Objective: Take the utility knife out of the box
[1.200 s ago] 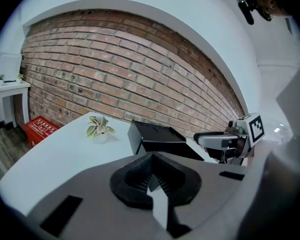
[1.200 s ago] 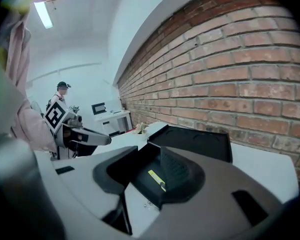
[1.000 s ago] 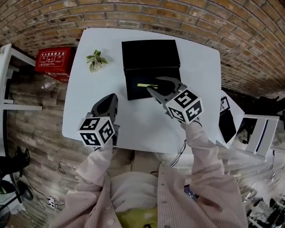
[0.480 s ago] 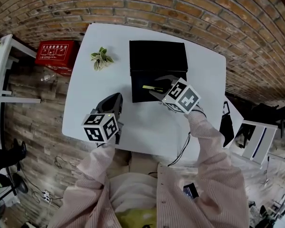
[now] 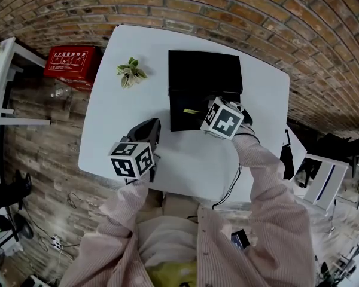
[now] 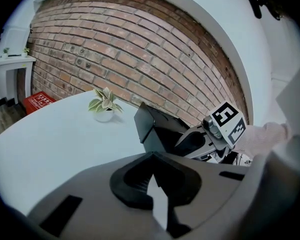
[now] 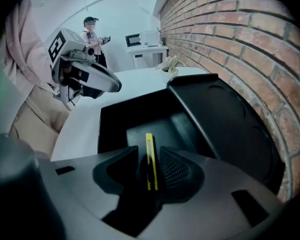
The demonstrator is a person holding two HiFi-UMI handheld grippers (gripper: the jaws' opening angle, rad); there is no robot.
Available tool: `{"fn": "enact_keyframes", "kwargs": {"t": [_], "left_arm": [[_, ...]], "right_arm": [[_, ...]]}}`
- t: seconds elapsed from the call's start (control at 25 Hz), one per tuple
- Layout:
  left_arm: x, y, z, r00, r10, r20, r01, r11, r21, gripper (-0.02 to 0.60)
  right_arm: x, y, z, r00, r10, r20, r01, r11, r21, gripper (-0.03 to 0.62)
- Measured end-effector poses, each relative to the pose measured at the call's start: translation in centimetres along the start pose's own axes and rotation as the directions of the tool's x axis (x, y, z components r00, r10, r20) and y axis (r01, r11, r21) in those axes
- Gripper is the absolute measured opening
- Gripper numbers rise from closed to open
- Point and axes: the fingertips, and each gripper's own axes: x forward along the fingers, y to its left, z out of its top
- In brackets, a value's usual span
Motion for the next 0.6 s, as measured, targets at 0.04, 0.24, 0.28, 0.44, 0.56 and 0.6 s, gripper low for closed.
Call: {"fn": "enact_keyframes", "kwargs": {"t": [0.04, 0.24, 0.28, 0.44, 0.56, 0.6], "left_arm": [[0.09, -0.02, -0.04, 1.0, -0.002, -0.003, 0.002, 1.0, 0.0, -0.009], [0.27, -0.05, -0.17, 1.0, -0.007, -0.012, 0.007, 1.0, -0.002, -0.009], [0.27, -0.04, -0.19, 1.0, -0.007, -0.013, 0.007, 1.0, -0.002, -0.009], [0.22, 0.03, -0.16, 1.0, -0.004, -0.014, 0.004, 1.0, -0.005, -0.009], [0.22, -0.03, -0.14, 1.0, -0.002, -0.013, 0.002, 1.0, -0.006, -0.009], [0.23, -0.07, -0.13, 1.0, -0.002, -0.013, 0.002, 1.0, -0.006, -0.009]], "right_arm": [[0.24, -0.03, -0.14, 1.0, 0.002, -0.014, -0.002, 1.0, -0.008, 0.141], [1.03, -0.17, -0.23, 0.998, 0.001, -0.063, -0.005, 0.999, -0.053, 0.129], [1.08, -0.24, -0.2, 0.997, -0.004, -0.071, -0.001, 0.998, -0.067, 0.129], [1.13, -0.33, -0.19, 0.996, -0.014, -0.091, 0.005, 0.995, -0.101, 0.114], [1.19, -0.1, -0.2, 0.994, -0.018, -0.104, 0.004, 0.992, -0.128, 0.103], [1.19, -0.04, -0.23, 0.994, -0.017, -0.105, 0.003, 0.991, -0.133, 0.101]]}}
